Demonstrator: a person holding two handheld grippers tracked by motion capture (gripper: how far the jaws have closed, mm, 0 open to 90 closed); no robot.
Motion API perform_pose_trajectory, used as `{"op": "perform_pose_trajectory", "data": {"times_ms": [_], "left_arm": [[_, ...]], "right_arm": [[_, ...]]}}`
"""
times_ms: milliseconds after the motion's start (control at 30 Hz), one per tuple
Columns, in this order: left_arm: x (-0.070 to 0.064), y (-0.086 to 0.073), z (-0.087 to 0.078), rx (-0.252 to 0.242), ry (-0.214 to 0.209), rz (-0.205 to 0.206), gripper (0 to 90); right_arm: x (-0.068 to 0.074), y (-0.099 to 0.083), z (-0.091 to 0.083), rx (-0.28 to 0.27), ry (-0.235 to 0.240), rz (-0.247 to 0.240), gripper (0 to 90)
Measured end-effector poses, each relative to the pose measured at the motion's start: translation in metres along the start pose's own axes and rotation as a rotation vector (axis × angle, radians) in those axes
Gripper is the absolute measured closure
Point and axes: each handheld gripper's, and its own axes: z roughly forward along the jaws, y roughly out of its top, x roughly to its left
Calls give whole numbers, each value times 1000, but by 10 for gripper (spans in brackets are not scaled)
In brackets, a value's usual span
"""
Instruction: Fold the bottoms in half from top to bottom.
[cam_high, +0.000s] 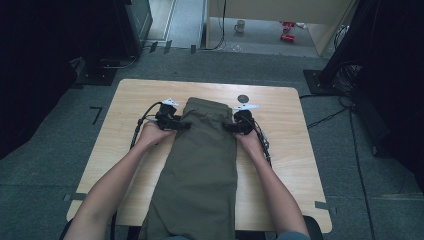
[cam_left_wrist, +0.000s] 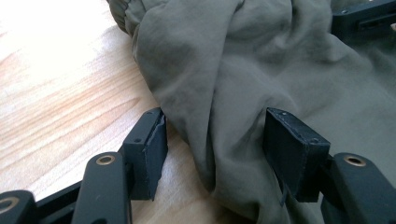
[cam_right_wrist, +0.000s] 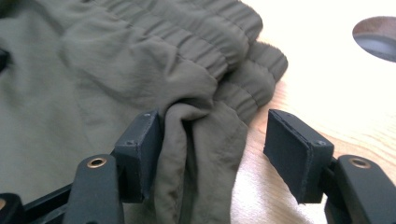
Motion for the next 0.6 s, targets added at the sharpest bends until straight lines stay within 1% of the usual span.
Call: {"op": "perform_pose_trajectory", "data": {"times_ms": [33,67,100,133,200,233,267,300,333,400,467,533,567,600], "left_arm": [[-2,0,0,9,15,19,405],[-2,0,0,9,15,19,407],[-3,0,0,12,21,32,415],[-4,0,0,11,24,37,423],[-5,0,0,14,27,45,457],[-5,0,0,14,30,47,478],[-5,0,0,14,30,47,512],[-6,0,0,16,28,44,512],[-7,0,1,15,30,42,573],[-9,0,0,21,37,50,608],[-9,-2,0,15,38,50,637],[-10,-4,0,-2,39,43,670],[-10,-5,-1,-1,39,45,684],[-11,-6,-2,-3,34,39,701]], "right_arm": [[0,0,1,-8,-12,-15,370],[0,0,1,-8,-12,-15,370],[1,0,2,-14,-20,-35,385],[1,0,3,-6,-21,-37,379],[2,3,6,7,-26,-70,399],[1,5,7,4,-22,-74,421],[1,5,7,4,-22,-74,421],[1,5,8,-1,-21,-75,438],[1,7,11,-7,-25,-74,459],[1,8,12,-6,-26,-70,480],[0,10,14,-8,-22,-69,514],[-1,12,16,-10,-17,-72,547],[-1,13,17,-10,-13,-76,561],[-1,14,18,-12,-8,-78,580]]}}
